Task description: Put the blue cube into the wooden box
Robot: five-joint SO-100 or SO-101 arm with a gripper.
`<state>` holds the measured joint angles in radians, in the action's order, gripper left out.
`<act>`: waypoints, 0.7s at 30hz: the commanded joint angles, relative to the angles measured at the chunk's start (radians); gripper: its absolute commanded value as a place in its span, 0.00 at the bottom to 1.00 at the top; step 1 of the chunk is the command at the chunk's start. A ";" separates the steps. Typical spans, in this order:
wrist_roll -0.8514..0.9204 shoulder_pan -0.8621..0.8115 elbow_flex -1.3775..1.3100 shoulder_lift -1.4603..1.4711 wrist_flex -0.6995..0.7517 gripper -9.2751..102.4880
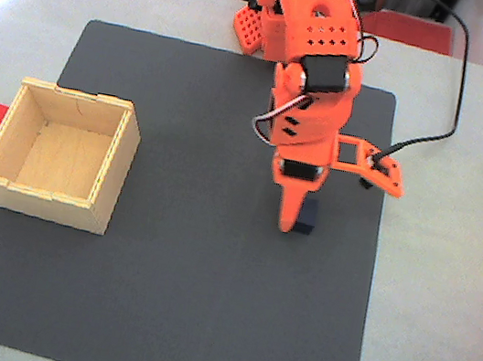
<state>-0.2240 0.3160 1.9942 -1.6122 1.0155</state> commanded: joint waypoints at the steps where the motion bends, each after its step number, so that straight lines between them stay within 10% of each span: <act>1: 0.028 -0.074 -0.044 -0.080 0.014 0.34; 21: 0.094 -0.218 -0.083 0.060 -0.048 0.09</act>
<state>-0.1243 0.0844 1.9620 -1.5493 0.9787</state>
